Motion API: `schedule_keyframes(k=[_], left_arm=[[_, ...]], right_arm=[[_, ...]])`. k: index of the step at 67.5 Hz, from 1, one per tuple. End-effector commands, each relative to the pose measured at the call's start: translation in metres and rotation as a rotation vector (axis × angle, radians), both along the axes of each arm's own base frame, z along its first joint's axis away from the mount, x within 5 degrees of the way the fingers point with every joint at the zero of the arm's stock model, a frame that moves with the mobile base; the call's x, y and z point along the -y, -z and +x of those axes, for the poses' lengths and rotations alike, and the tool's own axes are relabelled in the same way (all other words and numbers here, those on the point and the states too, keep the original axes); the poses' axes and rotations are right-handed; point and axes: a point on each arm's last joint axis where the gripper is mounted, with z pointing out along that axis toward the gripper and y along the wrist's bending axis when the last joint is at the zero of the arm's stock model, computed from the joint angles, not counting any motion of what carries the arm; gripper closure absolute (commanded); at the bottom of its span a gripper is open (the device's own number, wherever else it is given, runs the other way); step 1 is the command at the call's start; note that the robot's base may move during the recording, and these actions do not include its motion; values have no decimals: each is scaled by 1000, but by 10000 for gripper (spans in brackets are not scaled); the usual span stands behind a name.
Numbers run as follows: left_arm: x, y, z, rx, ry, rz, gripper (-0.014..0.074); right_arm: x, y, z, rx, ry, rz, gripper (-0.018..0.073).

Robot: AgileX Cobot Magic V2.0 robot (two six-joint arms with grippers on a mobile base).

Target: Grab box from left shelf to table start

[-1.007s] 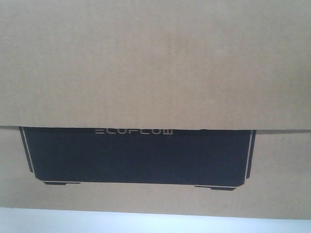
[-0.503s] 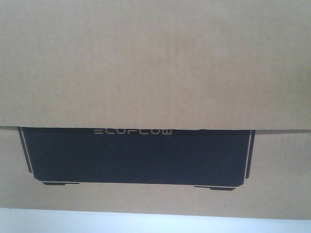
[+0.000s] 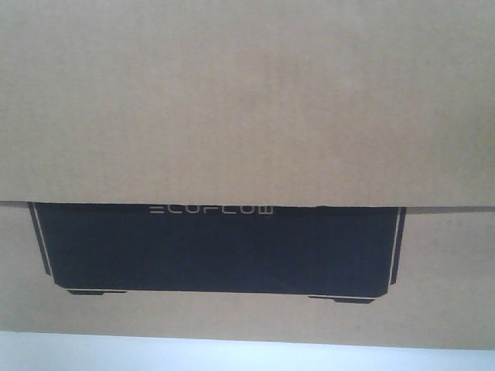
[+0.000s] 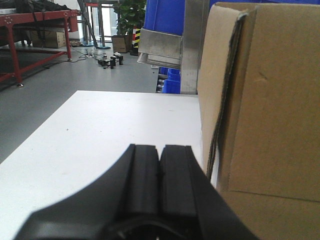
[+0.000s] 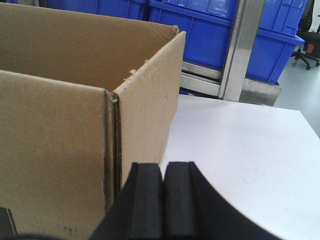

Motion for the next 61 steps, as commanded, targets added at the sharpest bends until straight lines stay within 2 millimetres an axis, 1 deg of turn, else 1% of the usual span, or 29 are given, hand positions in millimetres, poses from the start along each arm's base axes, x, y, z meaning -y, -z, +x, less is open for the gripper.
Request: schedule_keyframes(k=[1,8,19,34,39,51,61], left_arm=[[-1,-10,-2,111,-6,-8,696],[-1,-10,-2,111,-6,-8,696],[-1,-10,-2,111,-6,-8,696],[-1,-10,-2,111,-6,-8,696],[-1,-10,-2,111,-6,-8,696],[-1,-10,-2,111,-6,-8,696],[-1,-10,-2,111,-6,-8,696]], right_arm=[[1,-11,2,92,10,8,501],[0,0,7,101,11,27,501],[0,29,16,111,22,35,501],[3,61,21,94,69,75,501],[3,64,21,89,83,85,501],[5,58,21,147,107,107,501],[5,58,21,147,110,111,501]])
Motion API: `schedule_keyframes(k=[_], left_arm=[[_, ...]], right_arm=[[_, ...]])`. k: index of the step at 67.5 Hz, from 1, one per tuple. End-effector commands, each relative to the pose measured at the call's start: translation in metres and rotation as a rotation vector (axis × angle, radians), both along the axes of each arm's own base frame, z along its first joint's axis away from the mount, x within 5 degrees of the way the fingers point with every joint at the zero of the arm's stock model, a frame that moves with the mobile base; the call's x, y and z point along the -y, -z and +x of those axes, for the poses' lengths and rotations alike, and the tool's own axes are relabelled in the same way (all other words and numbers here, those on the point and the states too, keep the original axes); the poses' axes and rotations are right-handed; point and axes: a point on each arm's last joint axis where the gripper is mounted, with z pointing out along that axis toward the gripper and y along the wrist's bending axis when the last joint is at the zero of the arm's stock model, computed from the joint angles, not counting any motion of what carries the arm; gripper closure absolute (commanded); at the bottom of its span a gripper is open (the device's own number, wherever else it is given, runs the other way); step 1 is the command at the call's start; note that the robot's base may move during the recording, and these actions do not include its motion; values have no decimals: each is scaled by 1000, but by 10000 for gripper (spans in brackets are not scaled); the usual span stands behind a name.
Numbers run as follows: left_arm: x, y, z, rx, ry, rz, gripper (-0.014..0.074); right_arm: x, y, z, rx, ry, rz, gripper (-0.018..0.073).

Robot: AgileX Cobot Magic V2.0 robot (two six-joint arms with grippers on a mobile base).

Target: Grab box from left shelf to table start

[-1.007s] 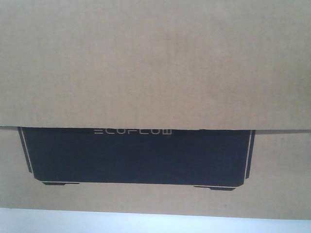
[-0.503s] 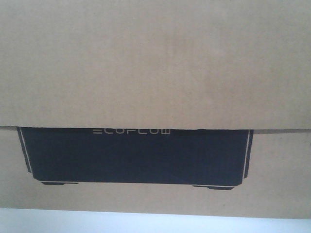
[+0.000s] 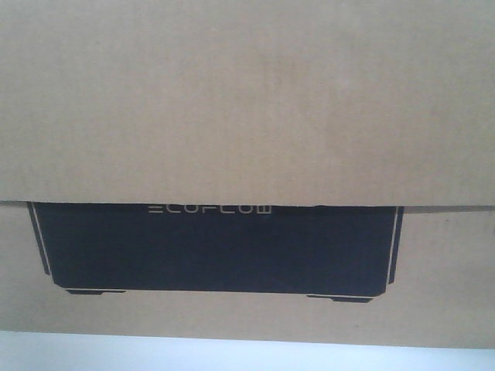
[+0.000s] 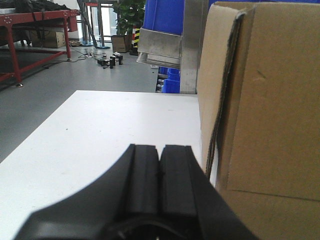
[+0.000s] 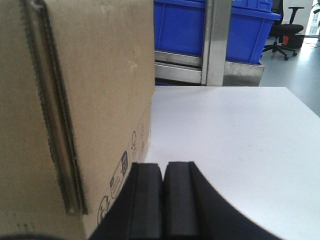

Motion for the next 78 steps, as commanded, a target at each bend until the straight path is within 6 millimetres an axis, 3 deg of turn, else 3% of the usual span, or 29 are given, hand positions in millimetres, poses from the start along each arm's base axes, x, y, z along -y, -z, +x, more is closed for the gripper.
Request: schedule_keyframes(k=[1,78], left_arm=[[-1,-10,-2,112,-6,-10,696],[-1,-10,-2,112,-6,-10,696]], right_arm=[[1,-8,-1,102,16,14,501],[1,-8,-1,102,16,14,501]])
